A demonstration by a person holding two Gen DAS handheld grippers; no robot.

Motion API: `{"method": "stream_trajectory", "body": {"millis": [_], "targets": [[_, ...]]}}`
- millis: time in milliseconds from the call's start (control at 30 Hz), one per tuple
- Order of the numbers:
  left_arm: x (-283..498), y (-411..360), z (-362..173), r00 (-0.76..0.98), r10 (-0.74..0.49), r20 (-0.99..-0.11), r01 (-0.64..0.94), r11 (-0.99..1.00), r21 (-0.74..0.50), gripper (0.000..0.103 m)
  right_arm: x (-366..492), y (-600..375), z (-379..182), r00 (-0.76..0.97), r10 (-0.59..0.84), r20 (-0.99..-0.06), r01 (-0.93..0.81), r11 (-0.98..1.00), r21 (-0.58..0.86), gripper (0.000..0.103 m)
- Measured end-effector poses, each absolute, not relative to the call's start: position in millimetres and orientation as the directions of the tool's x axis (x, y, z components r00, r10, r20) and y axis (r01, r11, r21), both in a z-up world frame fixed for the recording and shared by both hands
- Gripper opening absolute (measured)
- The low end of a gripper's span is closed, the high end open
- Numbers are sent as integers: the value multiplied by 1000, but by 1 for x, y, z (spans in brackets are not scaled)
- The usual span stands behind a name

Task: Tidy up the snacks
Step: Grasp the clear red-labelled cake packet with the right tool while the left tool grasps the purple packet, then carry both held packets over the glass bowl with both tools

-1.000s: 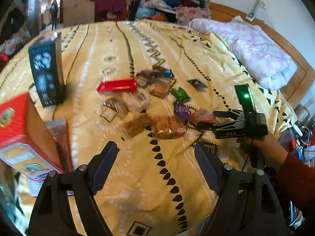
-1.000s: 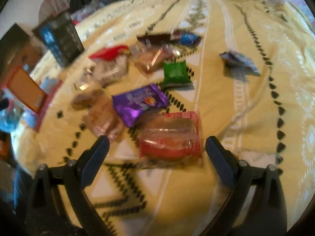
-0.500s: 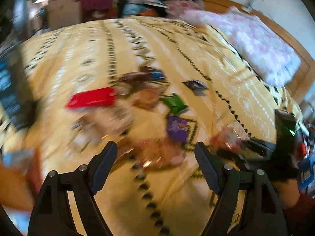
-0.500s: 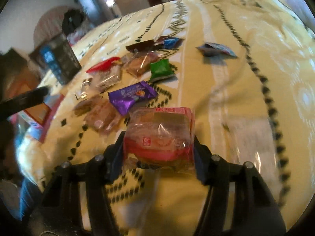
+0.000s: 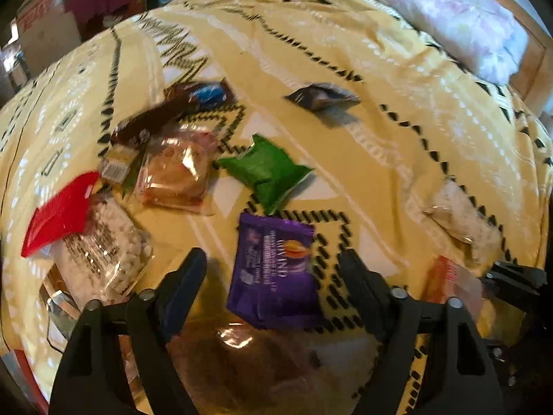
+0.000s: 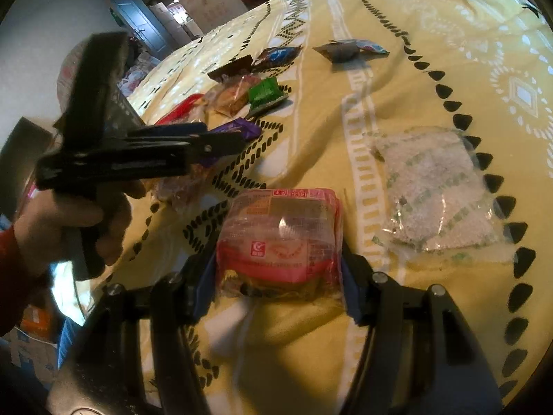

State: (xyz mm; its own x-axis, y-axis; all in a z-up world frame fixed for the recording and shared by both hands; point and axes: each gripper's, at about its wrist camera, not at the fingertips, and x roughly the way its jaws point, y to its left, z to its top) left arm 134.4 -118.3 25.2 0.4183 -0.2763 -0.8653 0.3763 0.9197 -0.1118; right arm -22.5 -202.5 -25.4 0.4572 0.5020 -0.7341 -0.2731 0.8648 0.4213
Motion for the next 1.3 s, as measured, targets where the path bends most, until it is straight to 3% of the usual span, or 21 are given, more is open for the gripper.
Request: {"method": "stream_trajectory", "body": {"millis": [33, 67, 167, 500, 700, 1300], "targets": [[136, -118, 20, 398, -277, -874, 371, 921, -123, 51, -22, -203, -26, 457, 503, -733, -272, 864, 424, 61], [136, -118, 17, 390, -274, -879, 369, 921, -123, 42, -22, -203, -27, 458, 504, -732, -272, 864, 424, 61], [132, -118, 16, 400, -287, -870, 377, 917, -130, 33, -23, -202, -29, 459, 501, -734, -275, 865, 419, 62], [112, -111, 53, 483, -321, -815, 374, 917, -140, 32, -20, -199, -33, 442, 502, -743, -295, 864, 408, 65], [86, -93, 94, 554, -312, -772, 334, 932, -137, 32, -21, -199, -27, 466, 492, -735, -281, 870, 405, 60], [-42, -8, 212, 745, -242, -622, 197, 970, -142, 32, -64, -158, 63, 531, 544, -650, -402, 836, 372, 60]]}}
